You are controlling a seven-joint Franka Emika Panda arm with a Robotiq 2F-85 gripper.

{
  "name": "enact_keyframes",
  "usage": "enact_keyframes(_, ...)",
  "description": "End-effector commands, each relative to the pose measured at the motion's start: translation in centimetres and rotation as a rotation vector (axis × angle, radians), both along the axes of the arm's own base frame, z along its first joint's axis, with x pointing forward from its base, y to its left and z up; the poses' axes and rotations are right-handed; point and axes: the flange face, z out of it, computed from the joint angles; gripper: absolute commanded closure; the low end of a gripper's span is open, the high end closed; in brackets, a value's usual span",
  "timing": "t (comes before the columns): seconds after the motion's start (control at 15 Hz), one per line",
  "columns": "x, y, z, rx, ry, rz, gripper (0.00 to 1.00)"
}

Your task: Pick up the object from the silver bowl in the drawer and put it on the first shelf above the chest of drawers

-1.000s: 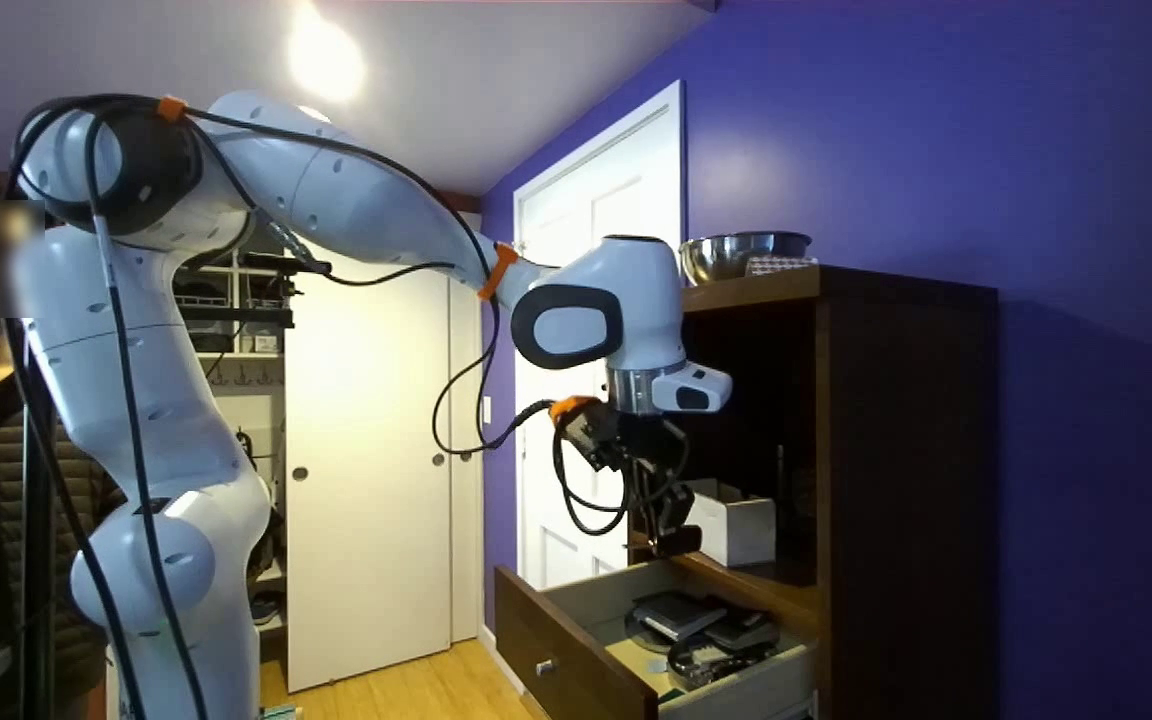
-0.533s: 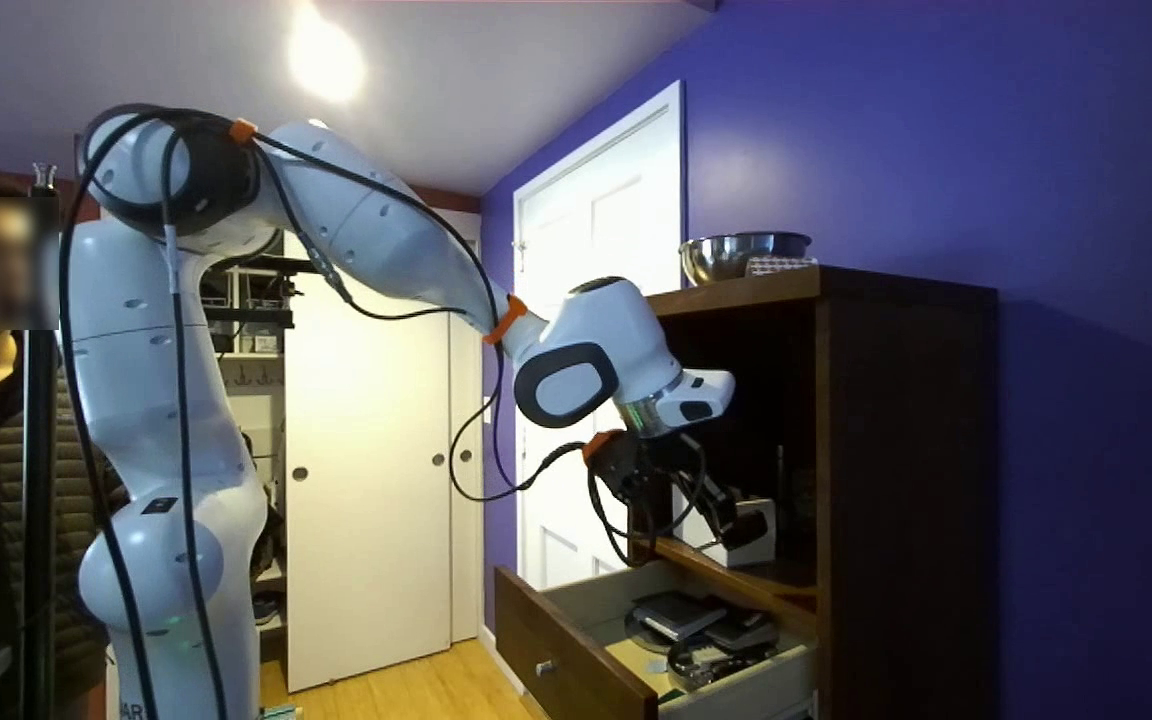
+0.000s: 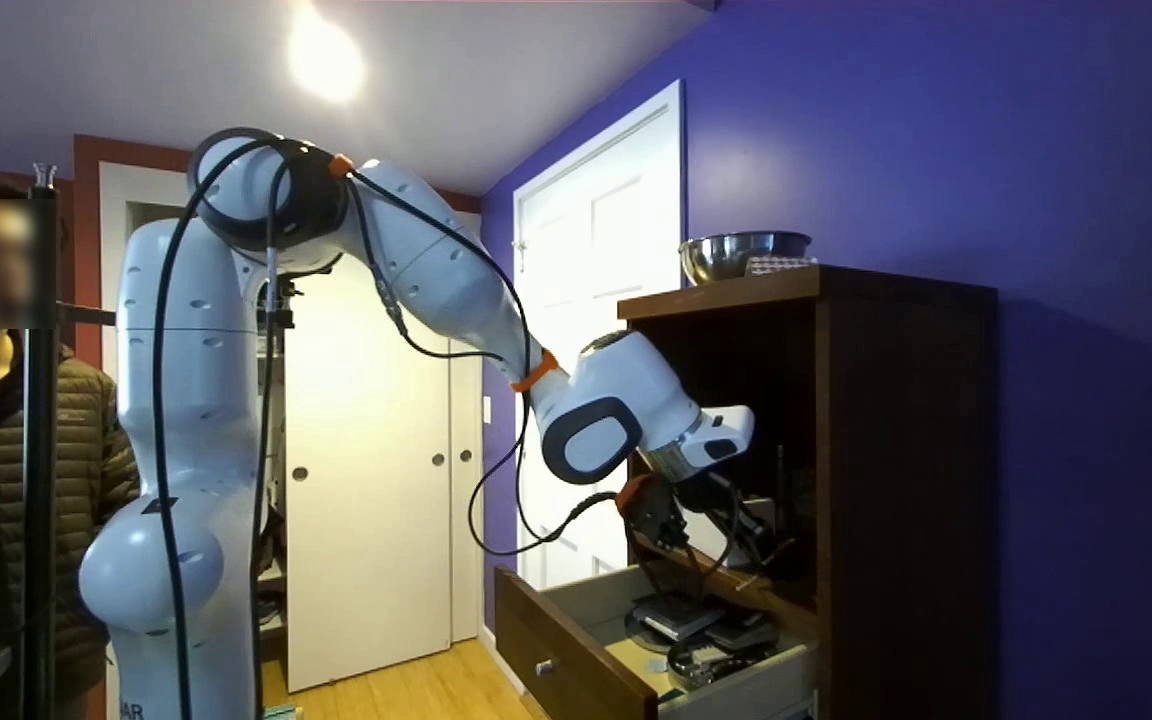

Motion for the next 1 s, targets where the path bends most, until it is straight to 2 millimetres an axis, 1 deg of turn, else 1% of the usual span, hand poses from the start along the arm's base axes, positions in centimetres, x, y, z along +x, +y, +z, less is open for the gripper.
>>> enact_keyframes(0.0,1.8,-1.0,1.1,-0.048,-0.043,0.004,0.95)
enact_keyframes(0.07,2.0,-1.0,1.3,-0.052,-0.028,0.018,0.95)
enact_keyframes(0.13,2.6,-0.1,1.0,-0.056,-0.029,0.030,0.95)
enact_keyframes(0.27,3.4,1.1,0.8,-0.073,-0.028,0.058,0.95)
enact_keyframes(0.33,3.7,1.9,0.8,-0.073,-0.020,0.070,0.56)
enact_keyframes(0.4,3.9,2.6,0.8,-0.071,-0.016,0.079,0.54)
enact_keyframes(0.47,4.1,3.0,0.8,-0.073,-0.013,0.083,0.49)
enact_keyframes(0.6,4.4,3.5,1.0,-0.074,-0.011,0.083,0.35)
enact_keyframes(0.67,3.9,2.4,1.4,-0.080,-0.010,0.066,0.27)
enact_keyframes(0.73,3.5,1.6,1.8,-0.081,-0.012,0.046,0.20)
enact_keyframes(0.87,1.5,0.0,3.2,-0.050,-0.021,-0.011,0.06)
enact_keyframes(0.93,0.6,-0.2,3.9,-0.022,-0.017,-0.026,0.01)
